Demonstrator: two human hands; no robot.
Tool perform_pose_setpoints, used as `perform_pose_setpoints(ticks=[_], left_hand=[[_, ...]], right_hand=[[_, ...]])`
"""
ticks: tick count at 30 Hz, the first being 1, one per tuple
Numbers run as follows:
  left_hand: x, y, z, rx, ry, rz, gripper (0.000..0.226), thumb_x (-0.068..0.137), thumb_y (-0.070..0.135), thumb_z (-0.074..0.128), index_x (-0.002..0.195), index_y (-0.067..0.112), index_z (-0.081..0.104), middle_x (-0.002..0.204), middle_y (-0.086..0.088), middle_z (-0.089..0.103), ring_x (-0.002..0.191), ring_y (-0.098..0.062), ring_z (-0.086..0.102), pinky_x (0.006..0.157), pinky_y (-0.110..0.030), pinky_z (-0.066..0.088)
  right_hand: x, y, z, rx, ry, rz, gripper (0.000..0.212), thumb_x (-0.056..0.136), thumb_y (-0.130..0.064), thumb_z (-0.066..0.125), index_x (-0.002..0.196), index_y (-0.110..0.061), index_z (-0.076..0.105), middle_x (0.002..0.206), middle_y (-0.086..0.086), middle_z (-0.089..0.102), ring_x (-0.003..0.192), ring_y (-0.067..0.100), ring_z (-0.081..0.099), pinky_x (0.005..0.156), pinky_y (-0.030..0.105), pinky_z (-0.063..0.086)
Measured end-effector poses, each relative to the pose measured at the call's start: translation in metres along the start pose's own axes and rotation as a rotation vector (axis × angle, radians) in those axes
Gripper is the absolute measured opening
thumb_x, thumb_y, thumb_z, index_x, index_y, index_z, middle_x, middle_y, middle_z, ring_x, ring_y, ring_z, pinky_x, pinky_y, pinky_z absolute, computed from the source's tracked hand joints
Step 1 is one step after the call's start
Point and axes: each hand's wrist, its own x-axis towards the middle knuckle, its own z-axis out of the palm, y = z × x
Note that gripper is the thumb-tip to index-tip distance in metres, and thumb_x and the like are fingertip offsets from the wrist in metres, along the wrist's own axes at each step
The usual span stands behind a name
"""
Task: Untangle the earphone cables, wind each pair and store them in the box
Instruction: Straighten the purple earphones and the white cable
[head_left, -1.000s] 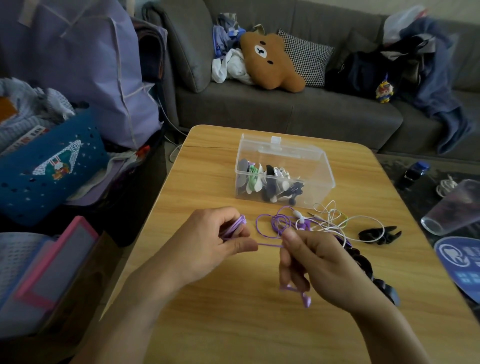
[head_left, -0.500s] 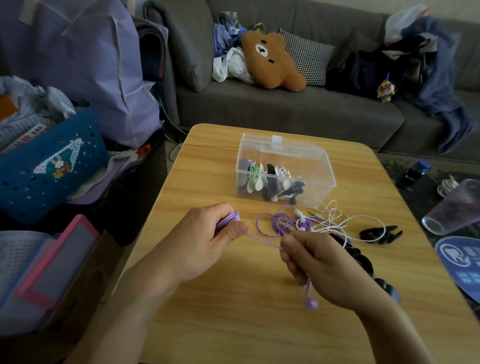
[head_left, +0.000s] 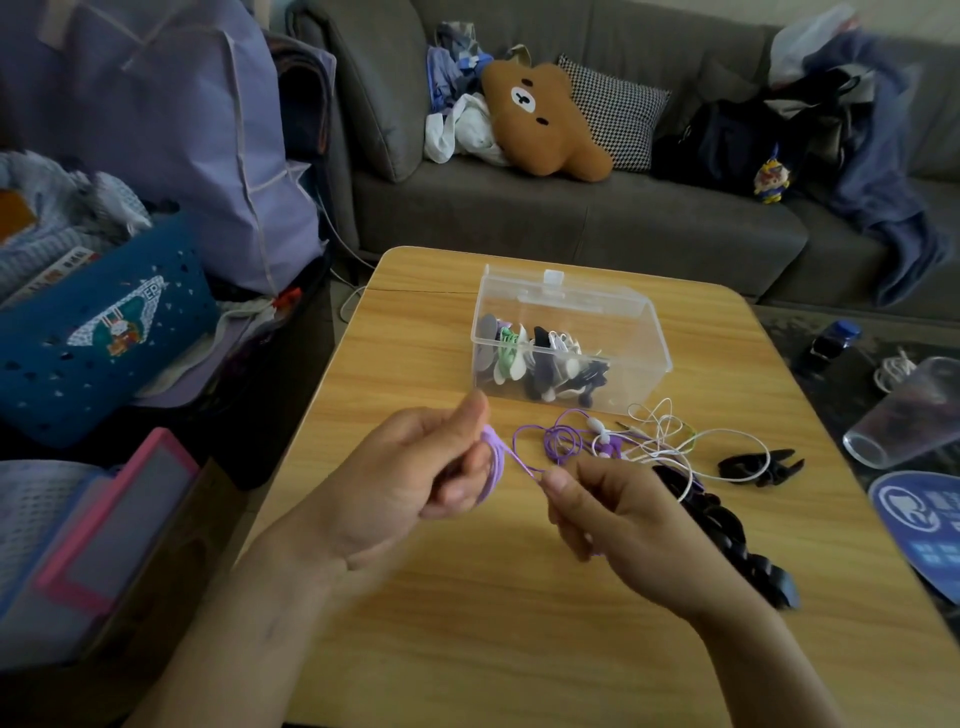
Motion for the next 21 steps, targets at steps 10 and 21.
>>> perform_pose_setpoints(ticks=[10, 21], left_hand=[[0.013, -0.008, 0.005, -0.138, 0.235, 0.264, 0.041, 0.093, 0.026, 0.043, 0.122, 0.002, 0.059, 0.111, -0.014, 0.07, 0.102, -0.026, 0.067, 0.068, -0.034, 0.032], [0.01, -0.026, 0.015, 0.914, 0.26, 0.076, 0.032, 0.103, 0.044, 0.041, 0.091, 0.019, 0.057, 0.078, 0.006, 0.064, 0.079, -0.005, 0.056, 0.099, -0.041, 0.038]], right_hand=[[0.0, 0.007, 0.042, 0.169, -0.132, 0.081, 0.021, 0.105, -0.022, 0.046, 0.094, -0.014, 0.061, 0.067, 0.002, 0.061, 0.059, 0.018, 0.06, 0.056, 0.036, 0.053], [0.0, 0.006, 0.02, -0.38, 0.176, -0.049, 0.021, 0.096, -0.026, 0.062, 0.103, -0.042, 0.074, 0.075, -0.006, 0.055, 0.075, 0.009, 0.054, 0.069, 0.026, 0.045]])
